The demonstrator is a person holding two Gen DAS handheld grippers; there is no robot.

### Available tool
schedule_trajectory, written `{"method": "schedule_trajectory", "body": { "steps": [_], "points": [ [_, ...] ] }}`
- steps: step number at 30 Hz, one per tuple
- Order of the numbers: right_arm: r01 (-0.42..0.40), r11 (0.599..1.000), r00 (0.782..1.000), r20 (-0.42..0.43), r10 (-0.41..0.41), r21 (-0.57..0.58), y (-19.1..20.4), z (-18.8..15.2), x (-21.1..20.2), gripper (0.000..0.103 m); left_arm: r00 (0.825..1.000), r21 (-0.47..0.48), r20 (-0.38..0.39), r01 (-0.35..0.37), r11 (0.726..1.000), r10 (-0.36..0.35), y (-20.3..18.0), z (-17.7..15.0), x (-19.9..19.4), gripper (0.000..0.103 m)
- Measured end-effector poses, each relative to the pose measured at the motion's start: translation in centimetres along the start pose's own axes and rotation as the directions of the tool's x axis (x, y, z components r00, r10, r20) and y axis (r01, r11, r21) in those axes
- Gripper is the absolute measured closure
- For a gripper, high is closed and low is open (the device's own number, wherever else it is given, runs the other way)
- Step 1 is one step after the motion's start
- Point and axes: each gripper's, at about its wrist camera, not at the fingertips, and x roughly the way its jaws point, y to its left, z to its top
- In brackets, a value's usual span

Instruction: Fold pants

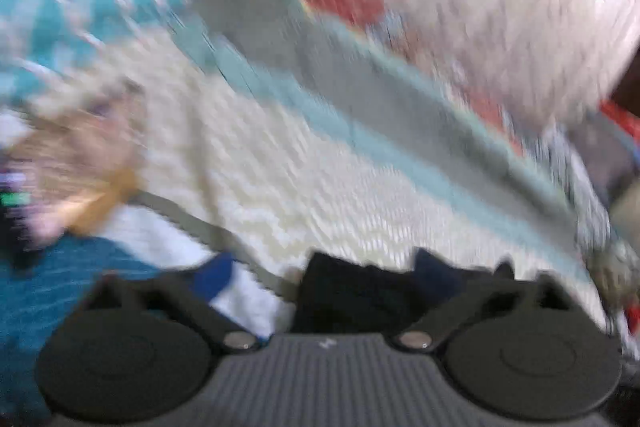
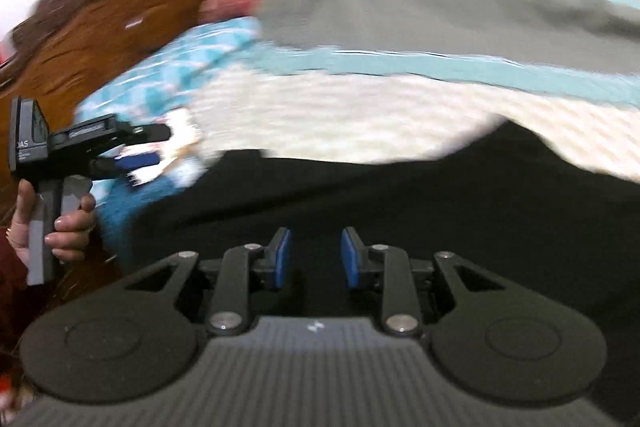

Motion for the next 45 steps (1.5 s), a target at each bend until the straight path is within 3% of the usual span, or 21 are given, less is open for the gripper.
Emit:
{"method": "schedule_trajectory", "body": {
  "steps": [2,3,4,7,9,13,14,15,16,19,20,21,22,23,25,30,32,34,38,42,45],
  "points": [
    [0.083,0.996,0.996,0.009,-0.084,0.034,-1.8,-0.3,-0.5,0.071,0.995,0.005,-0.098,0.003,1.0,-0.003,-0.1,-0.1,3.4,0.008],
    [0.119,0.992,0.993,0.018,-0.12,0.027,-2.4,0.0,-0.6,0.071,0.993,0.011,-0.118,-0.011,1.0,0.013,-0.4,-0.3,4.6,0.021],
    [0.152,0.988,0.988,0.031,-0.152,0.015,-3.2,0.5,-0.7,0.071,0.99,0.039,-0.137,-0.014,0.999,0.019,-1.1,-0.6,5.6,0.047],
    [0.244,0.97,0.968,0.057,-0.244,0.015,-5.8,3.1,0.2,0.064,0.993,0.106,-0.065,-0.087,0.991,0.094,-3.1,-1.6,5.5,0.051],
    [0.286,0.957,0.955,0.061,-0.289,0.051,-7.9,5.2,2.0,0.042,0.99,0.11,0.0,-0.137,0.984,0.138,-3.8,-1.9,4.4,0.052],
    [0.338,0.941,0.941,-0.038,-0.336,0.037,-10.6,7.6,6.8,0.028,0.977,0.008,0.075,-0.201,0.98,0.2,-3.8,-1.3,3.3,0.053],
    [0.359,0.933,0.932,-0.069,-0.357,0.022,-10.9,7.5,8.1,0.034,0.973,-0.007,0.086,-0.214,0.977,0.214,-3.9,-1.1,3.2,0.054],
    [0.38,0.925,0.921,-0.096,-0.378,0.008,-11.0,7.3,9.1,0.084,0.967,-0.019,0.1,-0.234,0.972,0.234,-4.0,-0.8,2.8,0.054],
    [0.4,0.917,0.909,-0.128,-0.397,-0.009,-11.0,6.9,9.9,0.094,0.959,-0.032,0.117,-0.256,0.966,0.257,-4.1,-0.6,2.6,0.054],
    [0.471,0.882,0.882,-0.017,-0.471,-0.008,-10.6,5.8,8.5,0.099,0.942,-0.056,0.144,-0.297,0.953,0.302,-3.9,0.0,2.9,0.061],
    [0.511,0.859,0.859,-0.01,-0.511,0.033,-11.6,5.6,8.1,0.099,0.933,-0.045,0.152,-0.324,0.945,0.327,-3.8,0.0,3.3,0.073],
    [0.546,0.831,0.838,-0.038,-0.545,0.105,-13.0,5.4,8.0,0.101,0.92,-0.029,0.143,-0.364,0.931,0.364,-3.5,-0.1,4.1,0.074],
    [0.612,0.783,0.791,-0.067,-0.609,0.112,-13.7,5.3,8.2,0.101,0.914,-0.046,0.124,-0.384,0.922,0.387,-3.1,-0.1,5.0,0.073],
    [0.64,0.763,0.769,-0.067,-0.636,0.094,-14.2,4.9,8.3,0.101,0.921,-0.081,0.104,-0.368,0.926,0.376,-2.3,-0.3,5.2,0.071],
    [0.619,0.782,0.785,-0.05,-0.617,0.066,-13.8,4.7,7.7,0.097,0.928,-0.11,0.096,-0.349,0.931,0.36,-1.8,-0.1,5.2,0.067],
    [0.392,0.912,0.915,0.052,-0.4,0.118,-10.1,4.3,3.4,0.094,0.951,-0.095,0.098,-0.286,0.954,0.295,-2.4,0.3,2.5,0.055],
    [0.293,0.95,0.951,0.073,-0.302,0.11,-7.8,3.6,2.0,0.089,0.964,-0.117,0.127,-0.221,0.968,0.235,-2.4,-0.2,-0.1,0.052],
    [0.197,0.977,0.977,0.062,-0.203,0.084,-5.2,2.6,1.2,0.085,0.958,-0.128,0.176,-0.204,0.971,0.224,-2.4,-0.9,-3.1,0.046],
    [0.032,0.999,0.999,0.038,-0.031,-0.017,-0.2,1.2,0.9,0.083,0.957,-0.201,0.202,-0.168,0.965,0.209,-1.4,-2.7,-7.2,0.041],
    [-0.121,0.982,0.992,0.003,0.123,-0.148,5.5,1.6,1.7,0.083,0.98,-0.324,0.119,-0.116,0.939,0.162,0.4,-5.7,-8.4,0.038],
    [-0.163,0.956,0.986,-0.011,0.165,-0.244,8.2,1.9,2.2,0.083,0.991,-0.429,0.086,-0.056,0.902,0.102,1.5,-8.4,-8.1,0.02]
  ]
}}
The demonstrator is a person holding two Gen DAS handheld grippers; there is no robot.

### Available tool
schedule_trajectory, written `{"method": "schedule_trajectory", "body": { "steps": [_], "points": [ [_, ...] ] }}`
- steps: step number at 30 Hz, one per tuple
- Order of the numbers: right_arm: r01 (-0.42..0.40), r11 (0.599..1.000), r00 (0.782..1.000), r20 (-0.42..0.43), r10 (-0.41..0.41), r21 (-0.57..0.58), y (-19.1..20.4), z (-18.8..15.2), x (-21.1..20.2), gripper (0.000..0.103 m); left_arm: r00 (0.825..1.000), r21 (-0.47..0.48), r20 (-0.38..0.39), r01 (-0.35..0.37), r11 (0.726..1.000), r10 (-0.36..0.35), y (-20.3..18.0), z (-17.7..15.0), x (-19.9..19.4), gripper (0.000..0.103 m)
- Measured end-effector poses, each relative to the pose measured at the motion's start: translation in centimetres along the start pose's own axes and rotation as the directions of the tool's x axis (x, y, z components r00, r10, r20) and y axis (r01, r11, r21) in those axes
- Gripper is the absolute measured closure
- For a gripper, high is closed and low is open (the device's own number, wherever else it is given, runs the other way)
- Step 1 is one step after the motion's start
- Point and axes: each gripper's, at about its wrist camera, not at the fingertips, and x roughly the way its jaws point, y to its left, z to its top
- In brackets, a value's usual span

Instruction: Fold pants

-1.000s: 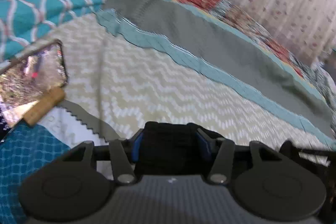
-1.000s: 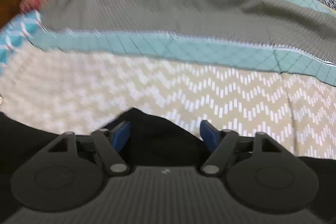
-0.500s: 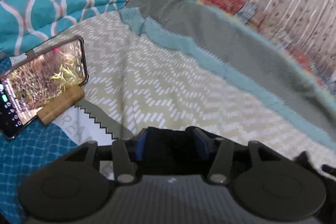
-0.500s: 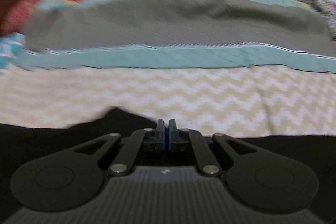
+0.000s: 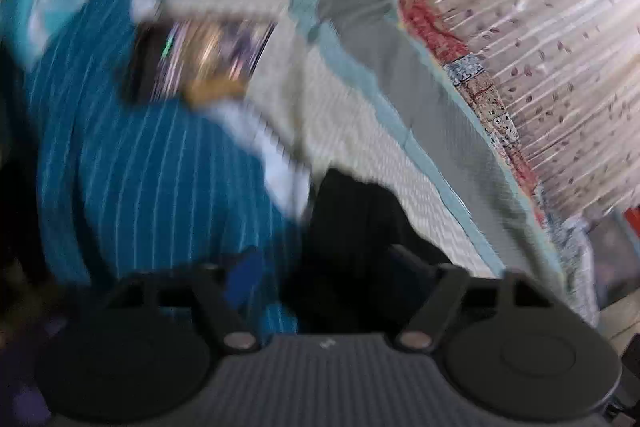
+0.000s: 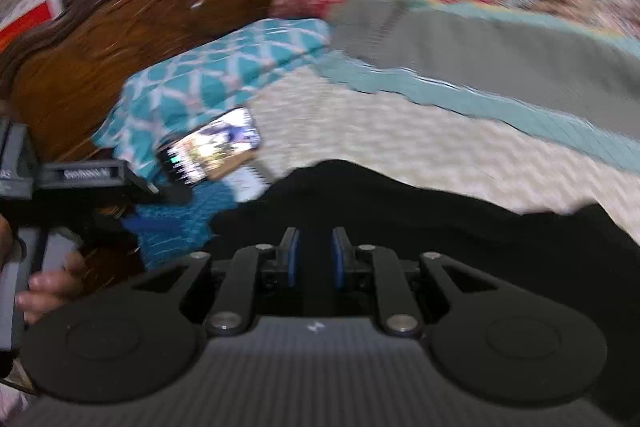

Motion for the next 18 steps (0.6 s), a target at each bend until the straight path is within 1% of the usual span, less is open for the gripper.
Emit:
{"method": "schedule_trajectory", "body": {
  "steps": [2,4,5,6,7,8,9,10,11,12,13,15,16,17,18],
  "points": [
    [-0.006,1.0,1.0,0.001,0.006,-0.028,1.1,0.1,0.6,0.083,1.0,-0.052,-0.017,0.011,0.999,-0.012,0.9,-1.1,0.5,0.019],
    [-0.018,1.0,1.0,-0.014,0.018,0.001,1.4,-0.4,1.8,0.083,0.998,-0.087,-0.043,0.032,0.996,-0.036,1.4,-1.6,1.5,0.017],
    [-0.022,0.999,0.998,-0.062,0.024,0.037,1.3,-1.0,3.3,0.083,0.998,-0.095,-0.048,0.036,0.995,-0.04,1.4,-1.8,2.1,0.015],
    [-0.007,0.997,0.99,-0.142,0.017,0.071,1.9,-1.9,5.6,0.083,0.998,-0.093,-0.051,0.031,0.995,-0.035,1.3,-1.8,2.6,0.015],
    [0.015,0.998,0.979,-0.204,-0.001,0.065,2.1,-3.1,7.3,0.083,0.998,-0.088,-0.056,0.02,0.996,-0.025,1.3,-1.9,3.1,0.015],
    [0.032,0.999,0.987,-0.159,-0.029,0.016,2.7,-4.2,7.7,0.082,0.998,-0.081,-0.058,0.012,0.997,-0.016,1.1,-1.9,3.5,0.013],
    [0.049,0.997,0.99,-0.127,-0.057,-0.066,3.8,-4.5,7.7,0.081,0.998,-0.069,-0.059,0.0,0.998,-0.004,0.7,-1.8,3.8,0.013],
    [0.059,0.992,0.989,-0.128,-0.073,-0.108,4.4,-4.3,7.7,0.081,0.998,-0.051,-0.057,-0.007,0.999,0.004,0.5,-1.7,3.8,0.013],
    [0.06,0.991,0.988,-0.136,-0.076,-0.12,4.6,-3.9,7.5,0.08,0.999,-0.032,-0.054,-0.011,0.999,0.009,0.2,-1.6,3.7,0.013],
    [0.046,0.992,0.988,-0.145,-0.062,-0.115,4.5,-3.2,7.1,0.08,0.999,-0.014,-0.047,-0.008,1.0,0.008,-0.1,-1.5,3.5,0.013],
    [0.025,0.995,0.989,-0.142,-0.039,-0.098,4.0,-2.6,6.4,0.08,0.999,-0.002,-0.038,-0.004,1.0,0.004,-0.4,-1.2,3.1,0.017],
    [-0.01,0.999,0.995,-0.105,0.005,-0.039,2.8,-1.9,4.3,0.078,1.0,0.022,0.009,0.004,1.0,-0.004,-0.8,-0.7,1.6,0.022],
    [-0.004,1.0,0.997,-0.074,0.003,-0.013,1.8,-1.8,2.8,0.076,0.999,0.034,0.033,0.005,0.999,-0.006,-1.1,-0.4,0.8,0.024],
    [0.023,1.0,0.999,-0.05,-0.022,0.009,0.8,-1.9,1.4,0.072,0.999,0.043,0.052,0.008,0.999,-0.01,-1.3,-0.2,0.1,0.026],
    [0.059,0.998,0.998,-0.03,-0.058,0.033,-0.2,-2.3,-0.1,0.07,0.998,0.052,0.067,0.015,0.999,-0.018,-1.6,0.0,-0.5,0.028]
  ]
}}
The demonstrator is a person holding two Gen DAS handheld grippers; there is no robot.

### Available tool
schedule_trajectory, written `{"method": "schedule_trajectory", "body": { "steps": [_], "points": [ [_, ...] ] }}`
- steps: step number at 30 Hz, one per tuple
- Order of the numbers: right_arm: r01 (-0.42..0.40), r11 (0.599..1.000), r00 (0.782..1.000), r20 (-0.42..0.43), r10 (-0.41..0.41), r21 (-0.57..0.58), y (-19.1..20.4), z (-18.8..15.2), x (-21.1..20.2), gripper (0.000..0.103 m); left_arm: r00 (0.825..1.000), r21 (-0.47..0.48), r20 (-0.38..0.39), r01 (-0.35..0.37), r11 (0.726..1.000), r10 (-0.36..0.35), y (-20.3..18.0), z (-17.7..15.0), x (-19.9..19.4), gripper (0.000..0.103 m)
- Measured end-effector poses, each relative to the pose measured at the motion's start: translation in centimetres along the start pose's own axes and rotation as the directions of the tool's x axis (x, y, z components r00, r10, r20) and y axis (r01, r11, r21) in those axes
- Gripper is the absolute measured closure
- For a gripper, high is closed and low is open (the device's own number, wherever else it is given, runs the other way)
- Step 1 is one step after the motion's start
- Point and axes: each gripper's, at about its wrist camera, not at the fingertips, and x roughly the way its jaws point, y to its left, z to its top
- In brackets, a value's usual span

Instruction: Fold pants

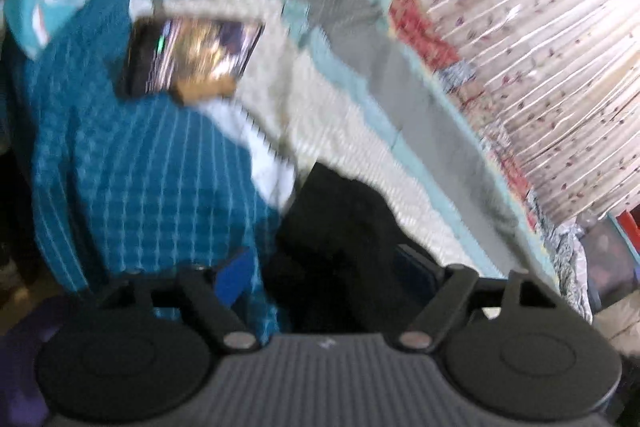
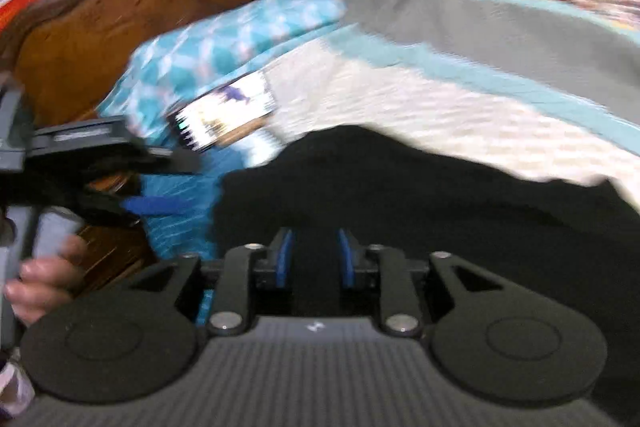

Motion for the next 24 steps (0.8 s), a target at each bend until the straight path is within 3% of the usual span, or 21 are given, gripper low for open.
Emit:
{"method": "schedule_trajectory", "body": {
  "steps": [4,7,8,12,13,15,17,19,20,21,24],
  "points": [
    [0.177,0.975,0.981,0.053,-0.185,0.133,-5.9,-3.0,-6.6,0.07,0.998,0.097,0.007,0.059,0.994,-0.06,-3.4,0.1,-0.5,0.031],
    [0.294,0.888,0.936,0.081,-0.342,0.354,-10.7,-6.7,-12.5,0.07,0.993,0.184,-0.05,0.111,0.977,-0.104,-6.8,-1.2,1.2,0.03],
    [0.324,0.848,0.915,0.088,-0.393,0.42,-12.1,-8.1,-14.4,0.07,0.992,0.209,-0.082,0.115,0.971,-0.1,-7.9,-1.9,2.2,0.03],
    [0.422,0.628,0.785,0.084,-0.614,0.654,-17.0,-14.2,-22.8,0.068,0.982,0.304,-0.182,0.109,0.946,-0.054,-10.9,-4.8,6.6,0.031],
    [0.428,0.581,0.751,0.086,-0.655,0.692,-17.7,-15.4,-24.3,0.067,0.982,0.347,-0.191,0.067,0.936,0.001,-11.3,-5.7,8.1,0.031],
    [0.434,0.473,0.665,0.082,-0.742,0.767,-19.0,-18.4,-27.7,0.055,0.971,0.426,-0.201,-0.03,0.904,0.127,-10.8,-6.9,10.8,0.039],
    [0.42,0.384,0.599,0.066,-0.798,0.822,-20.2,-20.8,-30.0,0.051,0.973,0.498,-0.15,-0.078,0.864,0.175,-10.7,-7.8,11.5,0.044],
    [0.361,0.313,0.552,0.069,-0.831,0.879,-21.7,-22.9,-31.9,0.049,0.963,0.533,-0.146,-0.116,0.838,0.227,-11.9,-8.1,11.1,0.043],
    [0.322,0.283,0.529,0.077,-0.845,0.903,-22.5,-23.9,-32.7,0.042,0.959,0.535,-0.152,-0.123,0.836,0.239,-12.5,-8.1,10.8,0.042],
    [0.289,0.265,0.515,0.084,-0.853,0.92,-23.3,-24.5,-33.2,0.034,0.956,0.527,-0.161,-0.127,0.84,0.245,-13.1,-7.9,10.4,0.04],
    [0.235,0.245,0.501,0.099,-0.86,0.941,-25.6,-25.6,-34.0,0.029,0.954,0.473,-0.178,-0.133,0.871,0.242,-14.1,-7.4,9.2,0.037]
  ]
}}
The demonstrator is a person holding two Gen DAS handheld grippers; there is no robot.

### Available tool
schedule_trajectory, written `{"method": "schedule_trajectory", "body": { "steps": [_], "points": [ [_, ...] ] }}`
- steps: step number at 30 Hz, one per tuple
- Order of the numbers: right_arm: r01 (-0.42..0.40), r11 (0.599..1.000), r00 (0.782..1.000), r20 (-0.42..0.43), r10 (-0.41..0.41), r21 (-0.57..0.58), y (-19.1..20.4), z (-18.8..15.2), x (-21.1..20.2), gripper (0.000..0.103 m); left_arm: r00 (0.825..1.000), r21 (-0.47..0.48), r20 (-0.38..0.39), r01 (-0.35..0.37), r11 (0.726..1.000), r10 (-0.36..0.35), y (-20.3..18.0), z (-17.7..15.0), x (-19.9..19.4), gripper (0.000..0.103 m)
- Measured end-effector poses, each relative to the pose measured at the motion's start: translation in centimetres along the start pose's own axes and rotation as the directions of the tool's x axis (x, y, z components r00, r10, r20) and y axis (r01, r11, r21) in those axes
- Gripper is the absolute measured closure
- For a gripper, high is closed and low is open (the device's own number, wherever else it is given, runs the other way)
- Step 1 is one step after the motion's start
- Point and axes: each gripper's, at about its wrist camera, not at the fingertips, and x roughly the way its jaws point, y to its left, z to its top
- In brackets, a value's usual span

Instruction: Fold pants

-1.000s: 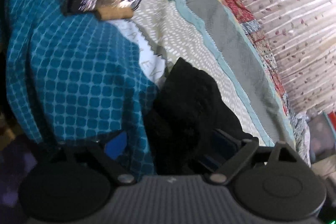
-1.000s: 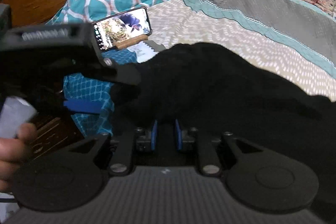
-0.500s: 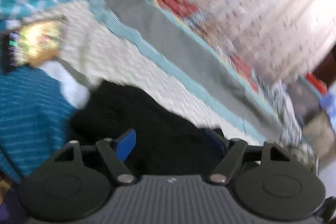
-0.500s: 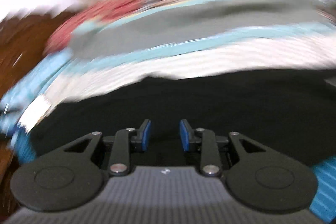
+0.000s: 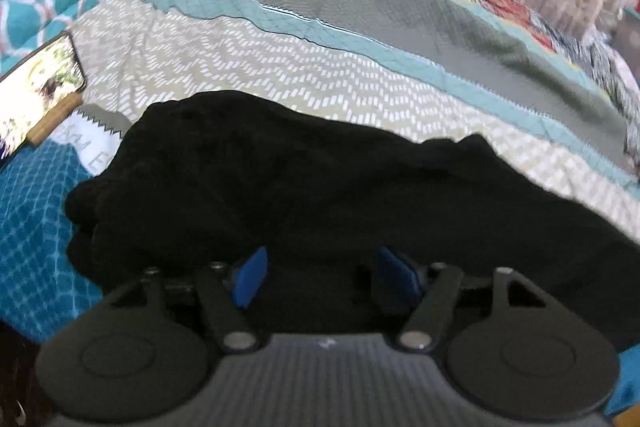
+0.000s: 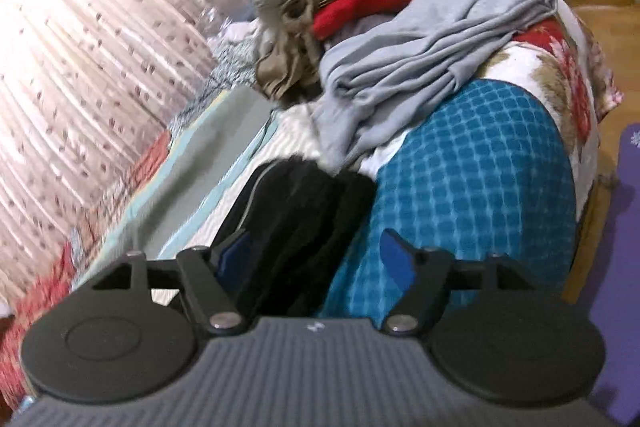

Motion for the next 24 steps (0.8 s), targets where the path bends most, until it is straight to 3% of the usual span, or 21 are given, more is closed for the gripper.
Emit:
{"method": "schedule_trajectory", "body": {
  "steps": [3,7,8,11,16,20,24],
  "points": [
    [-0.003,1.0,1.0,-0.007,0.003,0.009,-0.4,0.8,2.1,0.029,1.0,-0.049,-0.015,0.016,0.999,-0.016,-0.8,0.2,-0.8,0.036],
    [-0.014,0.999,1.0,-0.017,0.013,-0.032,0.3,1.3,3.4,0.03,1.0,-0.029,-0.024,0.017,0.999,-0.018,-2.7,0.2,-0.9,0.036],
    [-0.019,0.998,1.0,-0.015,0.018,-0.053,0.6,1.5,3.3,0.036,0.999,-0.019,-0.024,0.02,1.0,-0.021,-3.2,0.2,-0.8,0.036],
    [-0.012,0.987,0.999,-0.05,0.004,-0.158,1.5,1.9,3.7,0.08,0.999,0.005,-0.039,0.035,0.999,-0.035,-4.6,0.0,-0.3,0.036],
    [-0.02,0.968,1.0,0.011,0.024,-0.25,3.3,2.2,1.6,0.081,0.995,-0.011,-0.076,0.069,0.998,-0.07,-5.4,-0.2,0.8,0.036],
    [-0.096,0.931,0.993,0.03,0.113,-0.351,7.7,1.4,0.2,0.081,0.99,-0.044,-0.078,0.116,0.992,-0.119,-5.2,-0.2,0.8,0.036],
    [-0.23,0.829,0.969,-0.039,0.245,-0.51,13.8,-1.4,-0.9,0.081,0.982,-0.061,-0.06,0.176,0.982,-0.18,-4.8,-0.1,0.3,0.036]
  ]
}}
